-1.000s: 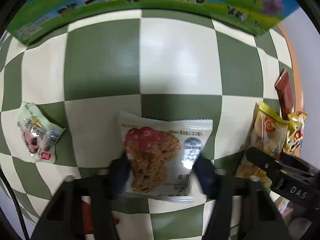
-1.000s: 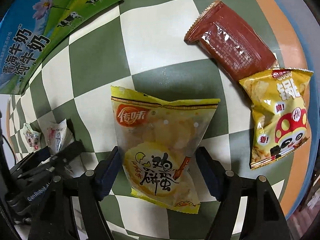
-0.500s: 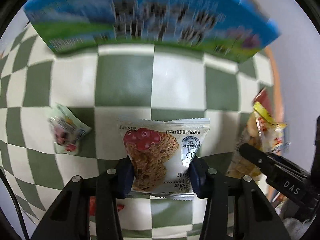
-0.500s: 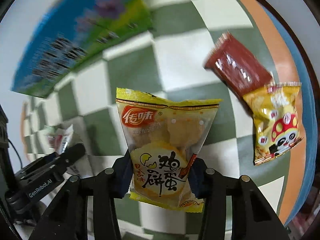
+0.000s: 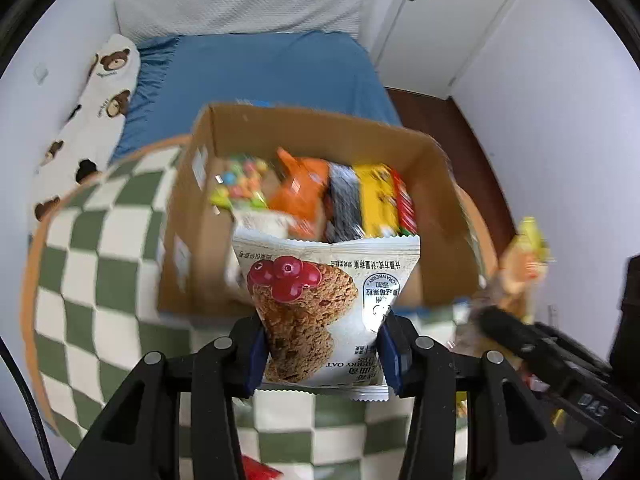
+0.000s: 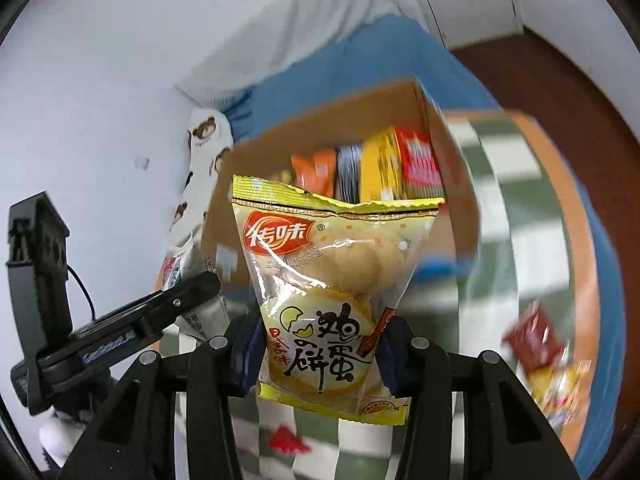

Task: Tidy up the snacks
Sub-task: 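Carry both packets into the box and release them beside the others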

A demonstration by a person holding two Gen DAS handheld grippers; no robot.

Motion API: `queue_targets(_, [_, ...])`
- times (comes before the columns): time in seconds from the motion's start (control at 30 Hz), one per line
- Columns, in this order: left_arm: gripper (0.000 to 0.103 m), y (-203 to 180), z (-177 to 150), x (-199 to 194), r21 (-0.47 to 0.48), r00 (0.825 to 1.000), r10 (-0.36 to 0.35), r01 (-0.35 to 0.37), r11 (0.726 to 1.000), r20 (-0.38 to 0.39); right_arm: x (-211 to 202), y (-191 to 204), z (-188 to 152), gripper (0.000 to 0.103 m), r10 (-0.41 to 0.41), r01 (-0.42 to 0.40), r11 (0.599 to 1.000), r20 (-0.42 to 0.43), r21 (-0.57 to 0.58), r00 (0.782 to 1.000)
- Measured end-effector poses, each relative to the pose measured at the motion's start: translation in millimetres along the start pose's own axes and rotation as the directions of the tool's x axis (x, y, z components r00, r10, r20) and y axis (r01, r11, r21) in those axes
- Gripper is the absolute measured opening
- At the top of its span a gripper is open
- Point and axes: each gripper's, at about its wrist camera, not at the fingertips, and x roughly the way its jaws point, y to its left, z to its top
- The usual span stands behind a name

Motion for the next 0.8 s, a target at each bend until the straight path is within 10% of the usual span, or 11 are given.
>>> queue_targets(0.3, [0.043, 38, 78, 76, -0.012, 0.982, 0.137, -0.14, 0.99, -0.13, 53, -6, 81, 0.049, -0.13, 0.13, 0.991, -0.039, -0.013, 0.991])
queue_targets(0.67, [0.048, 66, 87, 133, -0.023, 0.947, 0.206, -0.218, 0.976, -0.247, 116, -40, 93, 0.05, -0.181, 0.185, 0.983, -0.154, 0.014, 0.971])
queue_targets(0.8, [0.078, 76, 86, 138, -0.071, 0.956, 0.15, -0.173, 0.982, -0.253, 138, -53, 87, 0.095, -0.201, 0.211, 0.977, -0.246, 0.017, 0.948])
